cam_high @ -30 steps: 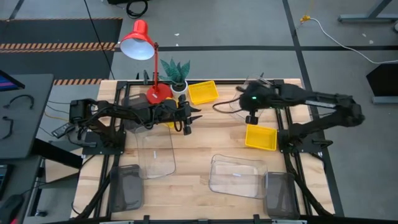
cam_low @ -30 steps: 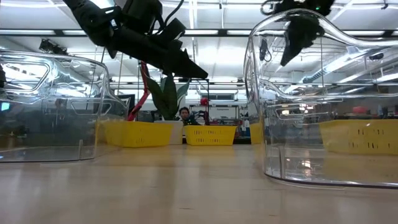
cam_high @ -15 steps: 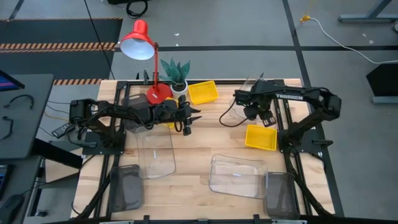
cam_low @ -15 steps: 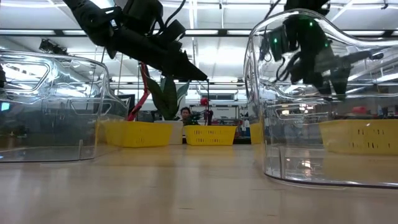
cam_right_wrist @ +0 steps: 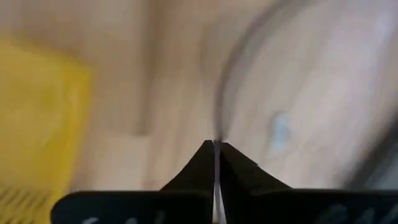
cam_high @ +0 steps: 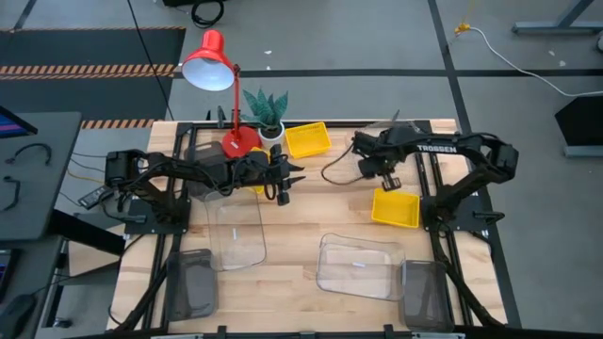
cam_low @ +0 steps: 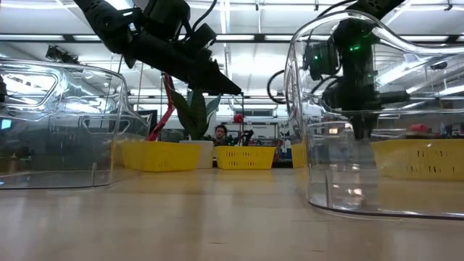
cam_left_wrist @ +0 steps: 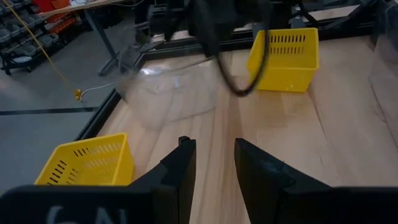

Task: Stack baskets by color
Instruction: Adjust the top transparent bin on the table

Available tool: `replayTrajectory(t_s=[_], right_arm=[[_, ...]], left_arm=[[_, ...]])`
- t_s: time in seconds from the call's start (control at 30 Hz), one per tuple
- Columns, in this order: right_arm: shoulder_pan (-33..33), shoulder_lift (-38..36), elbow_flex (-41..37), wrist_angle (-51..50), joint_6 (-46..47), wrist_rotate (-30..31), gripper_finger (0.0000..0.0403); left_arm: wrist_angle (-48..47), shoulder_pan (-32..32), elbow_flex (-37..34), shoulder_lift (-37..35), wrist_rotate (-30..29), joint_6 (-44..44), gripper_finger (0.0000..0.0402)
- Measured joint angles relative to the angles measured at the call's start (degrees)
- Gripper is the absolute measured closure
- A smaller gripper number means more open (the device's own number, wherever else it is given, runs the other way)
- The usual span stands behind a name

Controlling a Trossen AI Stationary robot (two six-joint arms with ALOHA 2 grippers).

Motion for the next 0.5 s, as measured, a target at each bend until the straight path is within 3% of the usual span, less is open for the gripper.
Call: replayTrajectory(t_s=[0.33,0.5], right_arm=[[-6.4,1.8,2.2,15.6,-0.2,-7.3,0.0397],[-6.7,5.9,2.6,18.0,-0.4,-6.1,0.0396]], left_arm=[[0.0,0.0,0.0,0.0,0.0,-0.2,0.0285],[0.1,0.0,0.0,0.0,0.0,-0.3,0.0285]])
